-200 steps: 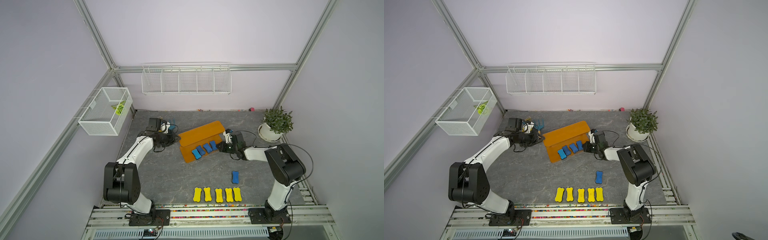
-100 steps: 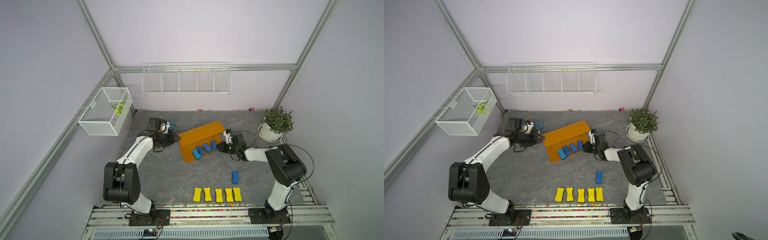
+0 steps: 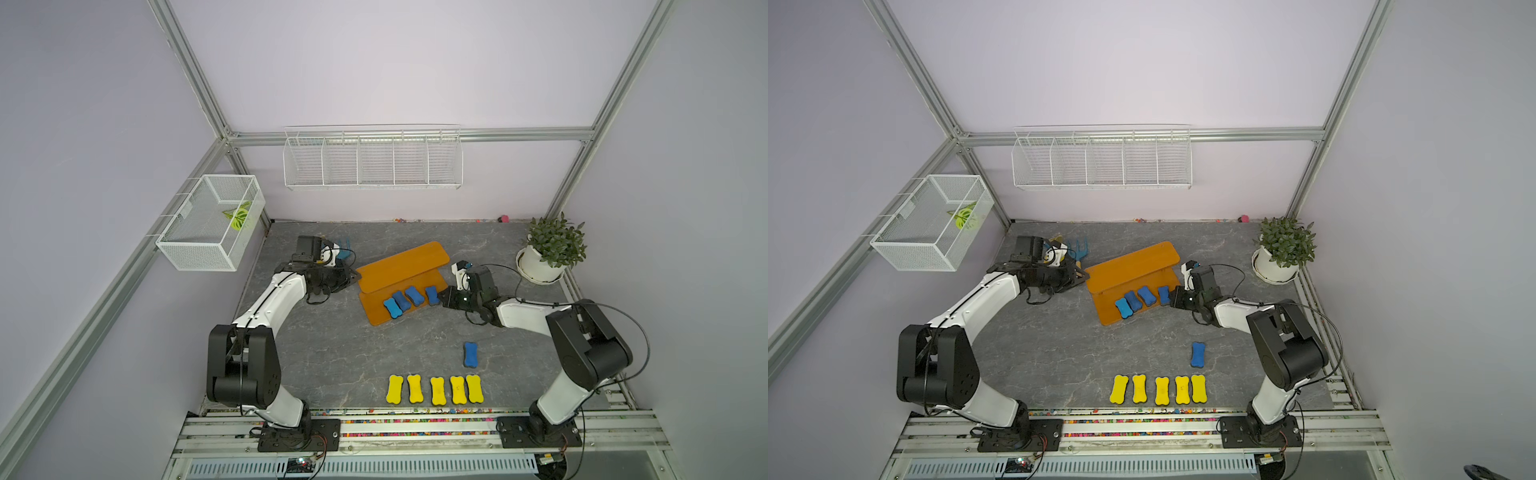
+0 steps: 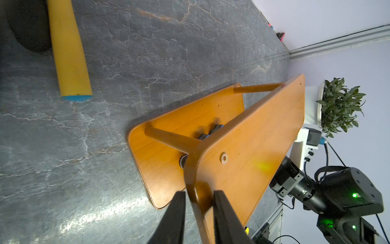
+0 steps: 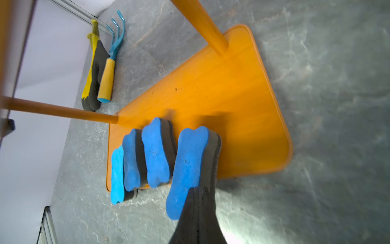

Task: Remove the whiteboard erasers from the shelf
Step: Pick up the whiteboard eraser from the shelf, then place the whiteboard eraser at the center of the board.

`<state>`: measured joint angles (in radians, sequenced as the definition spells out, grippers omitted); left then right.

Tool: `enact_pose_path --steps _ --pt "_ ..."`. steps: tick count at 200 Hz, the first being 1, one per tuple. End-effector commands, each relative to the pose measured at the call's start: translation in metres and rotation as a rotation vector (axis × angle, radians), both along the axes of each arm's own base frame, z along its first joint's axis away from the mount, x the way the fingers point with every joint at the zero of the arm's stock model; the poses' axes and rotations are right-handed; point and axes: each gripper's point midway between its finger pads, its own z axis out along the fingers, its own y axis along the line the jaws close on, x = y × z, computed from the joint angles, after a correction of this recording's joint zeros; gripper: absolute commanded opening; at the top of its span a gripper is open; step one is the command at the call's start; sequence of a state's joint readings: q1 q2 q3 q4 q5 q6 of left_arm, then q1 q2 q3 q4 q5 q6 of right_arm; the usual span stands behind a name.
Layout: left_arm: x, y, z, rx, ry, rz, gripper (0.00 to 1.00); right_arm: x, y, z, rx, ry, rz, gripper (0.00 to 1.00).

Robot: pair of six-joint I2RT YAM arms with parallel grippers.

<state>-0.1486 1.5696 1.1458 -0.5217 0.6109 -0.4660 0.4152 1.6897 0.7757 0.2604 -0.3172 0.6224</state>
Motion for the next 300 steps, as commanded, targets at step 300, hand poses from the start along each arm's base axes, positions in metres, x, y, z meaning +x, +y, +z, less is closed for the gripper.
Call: enact_pose_path --steps 300 --pt "0.001 -0.001 -0.001 -0.023 -0.002 -0.016 0.28 -0.188 -0.054 -0.025 -0.229 0.16 -0.109 0.12"
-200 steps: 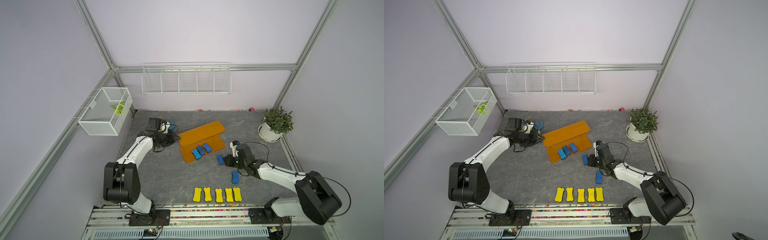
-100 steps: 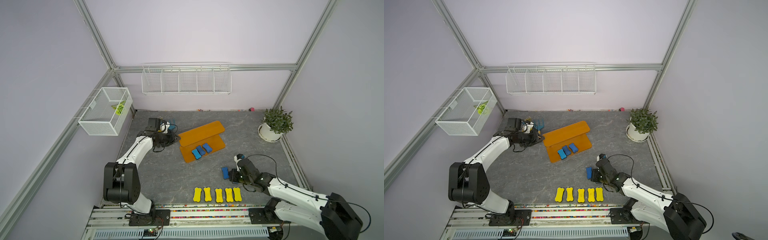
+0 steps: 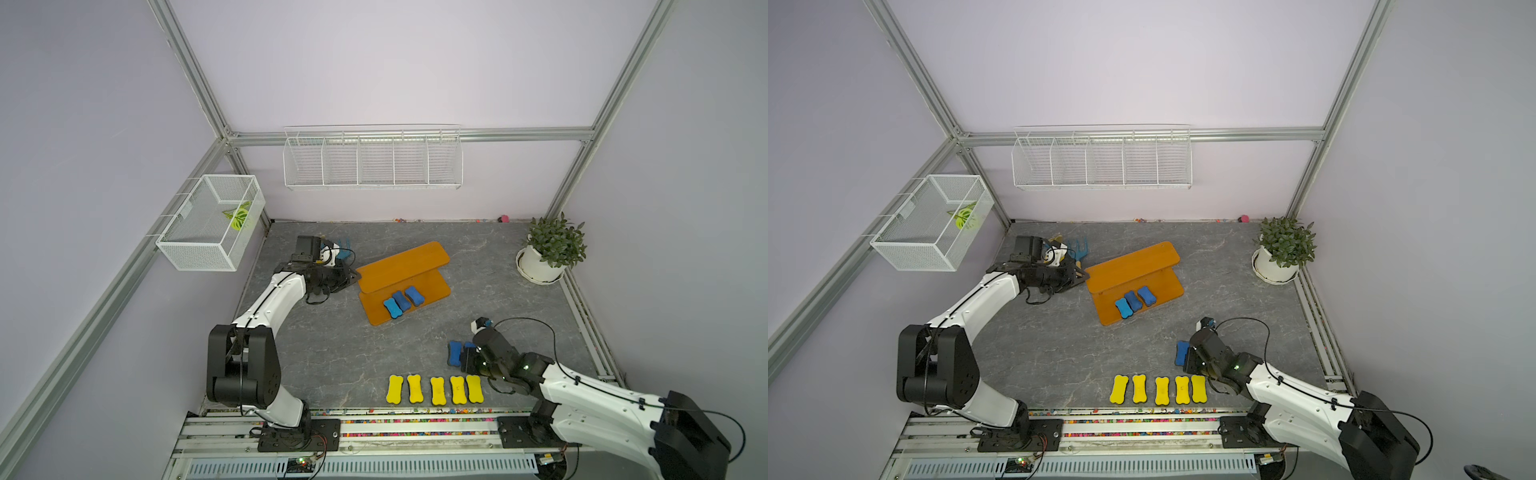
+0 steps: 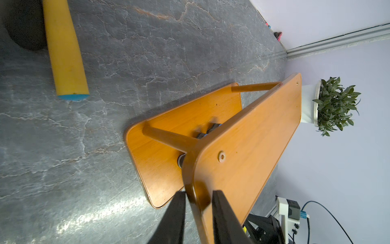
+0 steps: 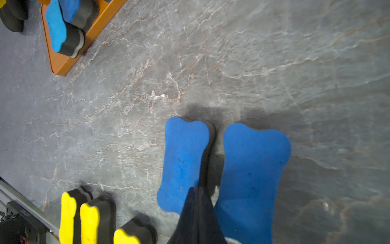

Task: Remove the whiteboard erasers from the shelf
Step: Place the whiteboard eraser at the center of the board, then adjust the whiteboard eraser at the center of the board.

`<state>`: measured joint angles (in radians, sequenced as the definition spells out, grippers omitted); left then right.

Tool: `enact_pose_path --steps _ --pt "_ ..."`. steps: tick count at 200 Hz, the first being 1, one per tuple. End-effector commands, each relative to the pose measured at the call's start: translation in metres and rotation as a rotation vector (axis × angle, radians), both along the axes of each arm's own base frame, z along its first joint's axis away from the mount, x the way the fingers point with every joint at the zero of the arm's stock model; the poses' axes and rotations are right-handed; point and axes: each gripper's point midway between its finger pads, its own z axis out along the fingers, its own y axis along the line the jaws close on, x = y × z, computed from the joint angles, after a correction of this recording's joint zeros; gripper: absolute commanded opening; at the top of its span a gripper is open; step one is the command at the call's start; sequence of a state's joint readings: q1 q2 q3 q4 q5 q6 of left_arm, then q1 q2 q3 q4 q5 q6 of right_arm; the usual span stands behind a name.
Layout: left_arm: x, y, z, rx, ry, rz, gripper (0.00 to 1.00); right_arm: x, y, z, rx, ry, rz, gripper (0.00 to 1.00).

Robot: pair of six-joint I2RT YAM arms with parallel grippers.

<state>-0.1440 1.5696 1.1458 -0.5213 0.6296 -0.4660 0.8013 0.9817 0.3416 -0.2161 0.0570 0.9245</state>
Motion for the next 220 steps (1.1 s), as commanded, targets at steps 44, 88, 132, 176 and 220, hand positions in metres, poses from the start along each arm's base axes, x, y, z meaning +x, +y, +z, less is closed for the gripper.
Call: enact_pose_path --steps 44,88,132,176,220 --pt "0.0 0.0 -0.003 -0.005 0.001 -0.005 0.28 0.004 -0.003 0.017 -0.071 -0.003 0.008 0.36" --pt "0.0 0.003 0.0 0.008 -0.014 0.003 0.31 0.029 0.023 0.052 -0.031 -0.091 0.082 0.37" --pt "0.0 0.002 0.002 0.001 -0.019 -0.001 0.33 0.072 0.046 0.07 0.032 -0.1 0.123 0.35" --pt "-0.001 -0.003 0.0 -0.017 -0.008 -0.012 0.33 0.055 -0.007 0.053 -0.093 -0.009 -0.046 0.38" --pt "-0.002 -0.005 0.004 -0.038 -0.015 -0.021 0.33 0.024 -0.034 0.028 -0.077 0.082 -0.152 0.57"
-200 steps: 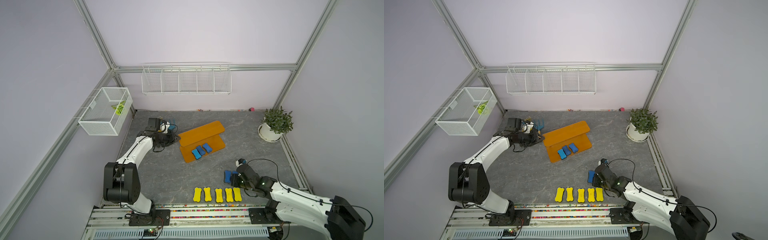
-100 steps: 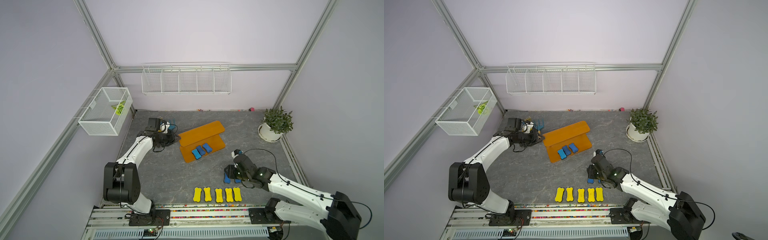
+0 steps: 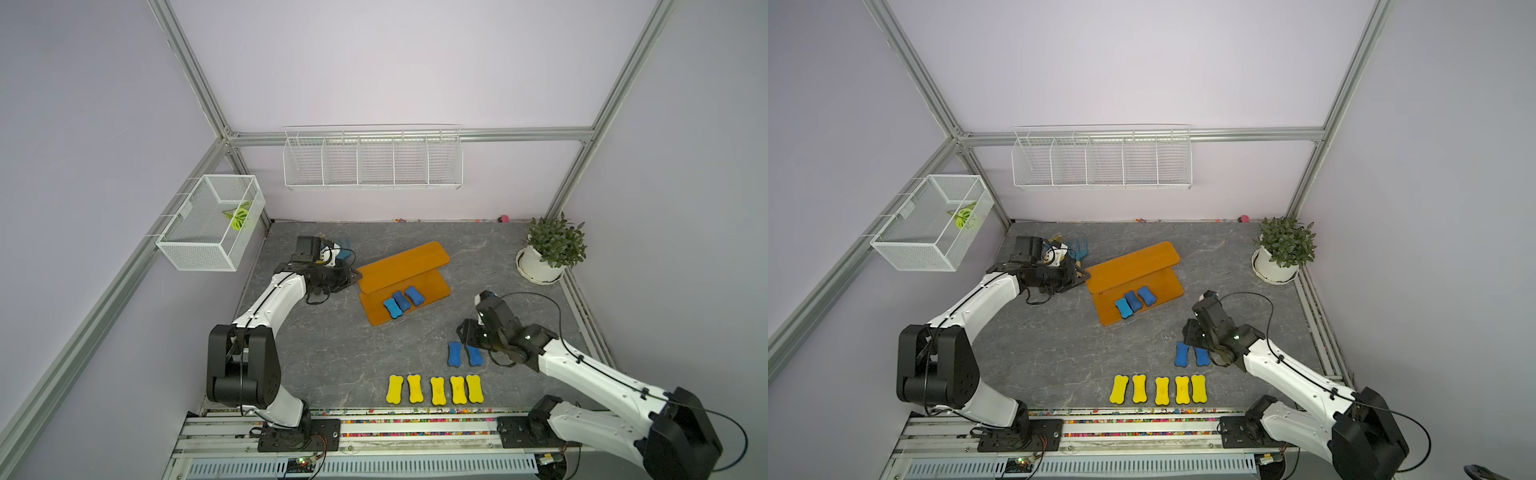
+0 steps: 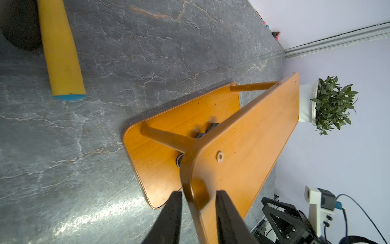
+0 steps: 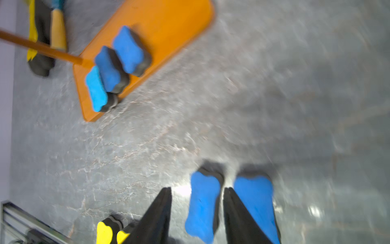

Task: Remove the whiteboard erasers from the shelf
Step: Adjust the whiteboard eraser at the center of the board.

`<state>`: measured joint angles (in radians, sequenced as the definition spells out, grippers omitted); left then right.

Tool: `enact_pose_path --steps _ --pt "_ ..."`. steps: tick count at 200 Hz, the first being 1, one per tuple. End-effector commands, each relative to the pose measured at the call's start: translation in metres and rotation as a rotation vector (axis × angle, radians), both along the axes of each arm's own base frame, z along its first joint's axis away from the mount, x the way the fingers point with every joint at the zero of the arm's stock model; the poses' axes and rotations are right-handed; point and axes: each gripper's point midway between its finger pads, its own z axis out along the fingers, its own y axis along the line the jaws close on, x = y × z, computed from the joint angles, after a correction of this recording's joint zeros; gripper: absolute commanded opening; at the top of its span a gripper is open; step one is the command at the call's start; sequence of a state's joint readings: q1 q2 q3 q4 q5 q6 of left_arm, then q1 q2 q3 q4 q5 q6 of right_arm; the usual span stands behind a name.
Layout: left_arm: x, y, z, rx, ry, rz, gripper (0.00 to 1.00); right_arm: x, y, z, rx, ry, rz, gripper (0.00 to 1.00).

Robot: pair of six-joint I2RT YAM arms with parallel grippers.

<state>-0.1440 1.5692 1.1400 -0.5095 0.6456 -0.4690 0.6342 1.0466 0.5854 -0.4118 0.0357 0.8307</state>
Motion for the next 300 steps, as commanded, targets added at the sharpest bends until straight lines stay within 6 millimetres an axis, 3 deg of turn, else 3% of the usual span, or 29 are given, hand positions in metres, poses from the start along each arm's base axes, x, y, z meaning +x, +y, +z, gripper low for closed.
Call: enact_pose_path --steps 1,21,54,149,222,252,300 --pt "-0.002 -0.003 0.003 -0.023 -0.012 -0.014 0.33 -0.021 -0.02 -0.022 -0.033 0.095 -0.077 0.58" --pt "-0.003 -0.002 0.005 -0.018 -0.021 -0.011 0.33 -0.029 -0.024 -0.029 -0.046 0.133 -0.091 0.66" --pt "-0.004 -0.001 0.005 -0.011 -0.024 -0.008 0.33 -0.032 -0.025 -0.037 -0.056 0.158 -0.089 0.7" --pt "-0.003 0.0 0.003 -0.001 -0.02 -0.004 0.33 -0.036 -0.015 -0.046 -0.022 0.187 -0.045 0.7" --pt "-0.003 0.0 0.002 -0.005 -0.016 -0.006 0.33 -0.035 -0.019 -0.037 -0.037 0.164 -0.045 0.68" --pt "-0.005 -0.003 0.002 0.0 -0.016 -0.011 0.33 -0.017 -0.01 -0.017 -0.027 0.06 0.006 0.63" --pt "-0.006 -0.001 -0.002 0.029 -0.012 -0.004 0.33 0.034 0.033 0.011 0.012 -0.076 0.118 0.59"
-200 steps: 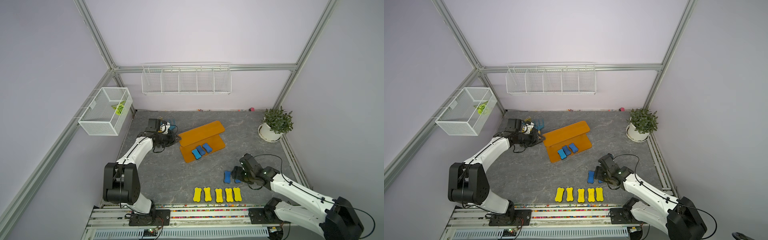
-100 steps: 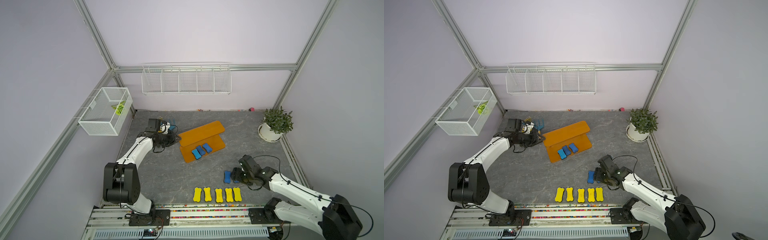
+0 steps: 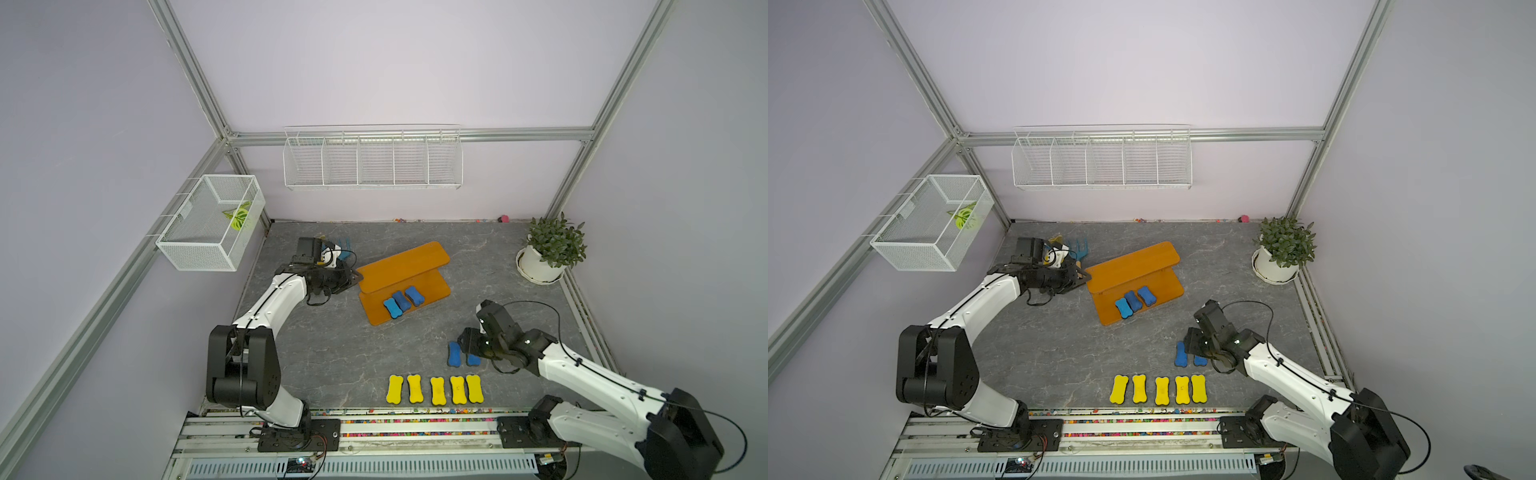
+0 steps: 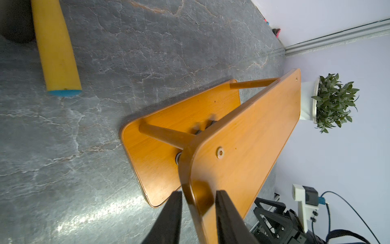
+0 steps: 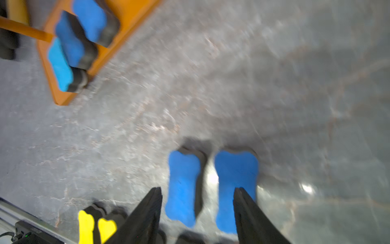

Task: Remove the whiteboard erasers from the shelf
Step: Adjust the whiteboard eraser at the center of the board, then pick up the whiteboard eraser from the shelf.

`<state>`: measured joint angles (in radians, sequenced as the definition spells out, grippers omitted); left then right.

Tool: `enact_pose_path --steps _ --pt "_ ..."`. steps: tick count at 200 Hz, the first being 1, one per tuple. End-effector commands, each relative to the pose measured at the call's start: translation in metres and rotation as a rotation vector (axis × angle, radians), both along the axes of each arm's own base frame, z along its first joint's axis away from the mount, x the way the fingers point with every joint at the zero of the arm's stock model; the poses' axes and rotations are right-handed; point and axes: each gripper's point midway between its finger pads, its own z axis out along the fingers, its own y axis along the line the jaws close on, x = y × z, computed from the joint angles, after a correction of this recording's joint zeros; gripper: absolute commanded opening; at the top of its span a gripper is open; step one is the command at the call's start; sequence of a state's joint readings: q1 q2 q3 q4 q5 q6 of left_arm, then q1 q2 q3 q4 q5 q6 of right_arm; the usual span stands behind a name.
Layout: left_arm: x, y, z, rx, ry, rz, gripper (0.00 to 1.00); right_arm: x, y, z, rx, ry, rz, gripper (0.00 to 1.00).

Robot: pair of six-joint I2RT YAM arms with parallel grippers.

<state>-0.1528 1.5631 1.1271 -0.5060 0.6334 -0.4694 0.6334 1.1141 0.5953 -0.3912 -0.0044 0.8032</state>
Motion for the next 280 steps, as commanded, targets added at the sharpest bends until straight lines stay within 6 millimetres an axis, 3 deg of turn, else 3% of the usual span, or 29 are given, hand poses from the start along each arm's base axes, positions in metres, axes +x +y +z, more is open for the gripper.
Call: enact_pose_path --steps 1,52,92,119,174,280 --pt "-0.003 0.001 0.001 0.018 -0.013 -0.003 0.33 0.035 0.026 0.022 0.025 -0.117 0.077 0.59" --pt "-0.002 -0.003 -0.004 0.01 0.004 -0.012 0.28 0.095 0.074 0.041 0.116 -0.262 0.163 0.56" --pt "0.0 -0.004 -0.005 0.011 0.005 -0.013 0.21 0.131 0.096 0.027 0.153 -0.29 0.203 0.52" --pt "0.0 -0.003 -0.005 0.015 0.007 -0.011 0.2 0.148 0.099 0.014 0.157 -0.294 0.208 0.49" --pt "0.0 -0.003 -0.007 0.02 0.012 -0.009 0.2 0.156 0.104 -0.004 0.173 -0.286 0.215 0.41" --pt "-0.001 -0.002 -0.006 0.025 0.008 -0.009 0.2 0.163 0.1 -0.021 0.253 -0.348 0.108 0.36"
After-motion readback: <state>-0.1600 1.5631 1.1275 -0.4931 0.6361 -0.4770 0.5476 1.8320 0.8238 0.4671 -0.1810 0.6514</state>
